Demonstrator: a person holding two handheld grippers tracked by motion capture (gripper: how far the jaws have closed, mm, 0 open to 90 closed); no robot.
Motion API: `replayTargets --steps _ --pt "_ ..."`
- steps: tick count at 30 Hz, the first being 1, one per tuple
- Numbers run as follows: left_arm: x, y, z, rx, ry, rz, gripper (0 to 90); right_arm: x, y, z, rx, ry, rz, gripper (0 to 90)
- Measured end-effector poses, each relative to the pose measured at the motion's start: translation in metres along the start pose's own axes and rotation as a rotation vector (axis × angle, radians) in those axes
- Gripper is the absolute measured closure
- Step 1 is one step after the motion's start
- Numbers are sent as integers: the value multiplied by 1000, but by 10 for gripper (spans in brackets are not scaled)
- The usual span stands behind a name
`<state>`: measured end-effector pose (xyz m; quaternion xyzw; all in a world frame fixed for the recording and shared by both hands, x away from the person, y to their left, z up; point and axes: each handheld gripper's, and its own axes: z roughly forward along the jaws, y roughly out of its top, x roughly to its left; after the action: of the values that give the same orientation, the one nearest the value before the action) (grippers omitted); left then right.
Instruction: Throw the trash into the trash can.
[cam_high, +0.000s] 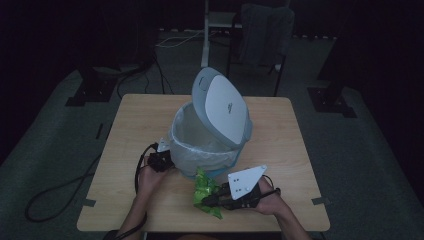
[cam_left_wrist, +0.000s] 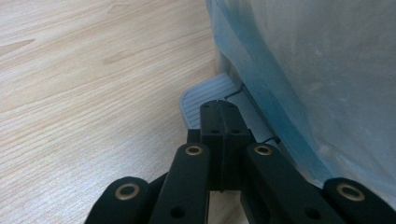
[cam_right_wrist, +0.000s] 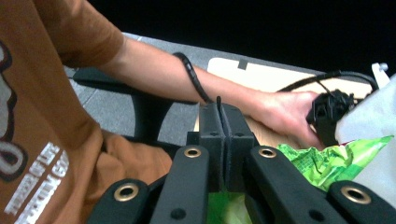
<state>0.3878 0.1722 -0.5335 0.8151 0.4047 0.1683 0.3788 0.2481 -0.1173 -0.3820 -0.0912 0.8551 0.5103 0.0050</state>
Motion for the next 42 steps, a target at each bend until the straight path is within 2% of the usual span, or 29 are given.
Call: replayTargets --steps 3,5,13,19,25,34,42 --pt "0 0 0 -2 1 -2 900 -1 2 2 -2 2 -1 880" --pt "0 0 0 -1 0 -2 900 -4 11 13 -17 19 -8 880" --pt "0 0 0 3 -2 1 900 -13 24 25 -42 10 3 881" --pt "0 0 0 0 -4 0 900 -23 35 30 -81 -17 22 882" --pt "0 0 0 -1 -3 0 900 -31 53 38 -100 -39 18 883" --pt "0 0 0 -2 -4 -1 900 -42 71 48 -143 -41 16 884" --pt "1 0 0 -4 -5 -3 900 -54 91 45 -197 -99 26 887"
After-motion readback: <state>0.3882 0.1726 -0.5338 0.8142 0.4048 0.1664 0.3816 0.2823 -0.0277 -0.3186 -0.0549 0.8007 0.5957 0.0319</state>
